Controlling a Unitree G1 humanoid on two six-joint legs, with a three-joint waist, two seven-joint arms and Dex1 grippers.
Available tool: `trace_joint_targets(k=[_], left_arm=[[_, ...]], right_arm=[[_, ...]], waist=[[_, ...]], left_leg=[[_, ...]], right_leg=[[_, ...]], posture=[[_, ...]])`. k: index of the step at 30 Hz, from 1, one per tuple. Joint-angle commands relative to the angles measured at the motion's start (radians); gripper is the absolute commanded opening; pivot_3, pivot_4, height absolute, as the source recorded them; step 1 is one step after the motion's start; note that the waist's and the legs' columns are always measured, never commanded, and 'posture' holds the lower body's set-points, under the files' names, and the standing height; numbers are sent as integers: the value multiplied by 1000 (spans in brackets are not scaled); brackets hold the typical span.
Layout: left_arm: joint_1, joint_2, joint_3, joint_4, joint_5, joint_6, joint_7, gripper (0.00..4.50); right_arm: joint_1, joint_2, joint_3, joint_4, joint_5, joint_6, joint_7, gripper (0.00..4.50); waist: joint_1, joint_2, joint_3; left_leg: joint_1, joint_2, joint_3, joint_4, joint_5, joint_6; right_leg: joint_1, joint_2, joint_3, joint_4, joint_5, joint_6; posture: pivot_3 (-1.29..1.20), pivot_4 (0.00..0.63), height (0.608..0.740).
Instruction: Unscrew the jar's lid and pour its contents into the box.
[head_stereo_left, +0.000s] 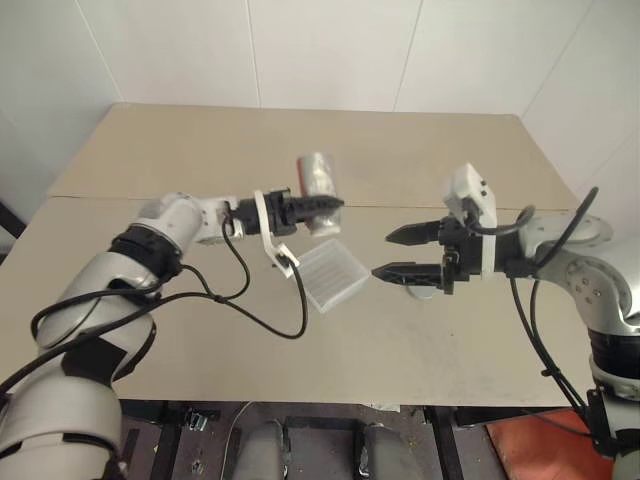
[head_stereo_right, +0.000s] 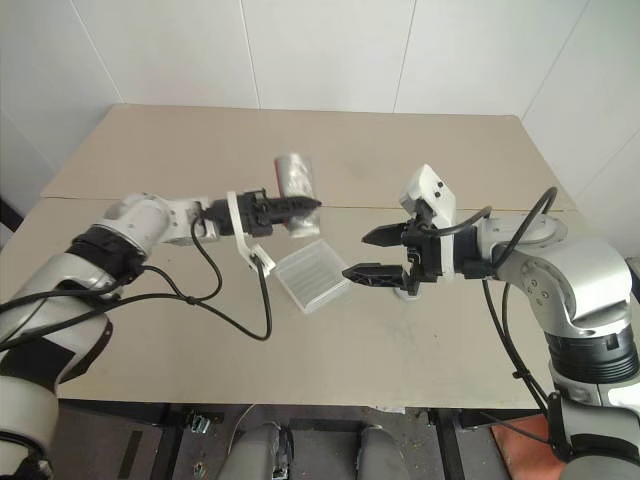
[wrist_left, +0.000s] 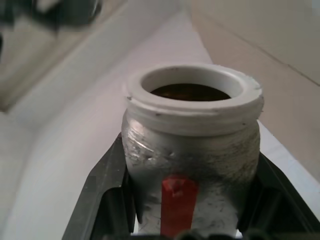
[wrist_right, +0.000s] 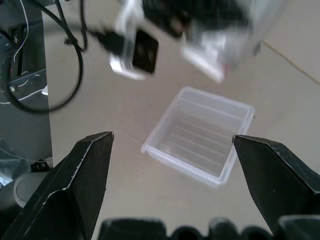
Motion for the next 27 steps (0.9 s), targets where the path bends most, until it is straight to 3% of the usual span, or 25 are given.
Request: trace_joint_targets(k=[1,10,12,17,20,24,27], left_arm=[[-64,-24,-66,55,72,144,92,2041],[-102,-60,-127,134,32,183,116,2041],[-77,-50,-60,141,-83,103,42,2041],[38,-2,196,166,-565,-150,-324,2041],[138,1,375,143,-959,-213,-686,2041],[384,-41,645,-224,-1696,203,-1270,2041],[512,-32,781,-482,-1991,593,-1418,2041]], right_arm=[[-25,8,-41,-23,37,-12,-9,4433],[-8,20,-100,-61,107,4,-70,4433],[7,20,-95,-72,103,-8,-78,4433],[52,20,-77,-82,37,-128,-74,4433],[77,13,-77,-74,14,-182,-57,4433],[88,16,-68,-52,-7,-214,-54,4433],[86,24,-66,-39,-11,-216,-61,4433]], waist=[[0,0,0],[-3,0,0],[-4,0,0],[-12,0,0],[-15,0,0],[-19,0,0],[-22,0,0]], left_leg=[[-1,0,0,0,0,0],[-3,0,0,0,0,0],[-3,0,0,0,0,0],[-3,0,0,0,0,0],[-2,1,1,1,0,0],[-2,2,1,3,0,0],[-2,2,-1,6,1,-1]], right_leg=[[-1,0,0,0,0,0],[-2,0,-1,1,0,0],[-2,0,-1,1,0,0],[-2,-2,-1,1,0,0],[-2,-2,-1,2,0,0],[-1,-1,-1,3,0,0],[0,-1,-1,3,0,0]], posture=[[0,150,740],[0,150,740],[0,150,740],[0,150,740],[0,150,740],[0,150,740],[0,150,740]])
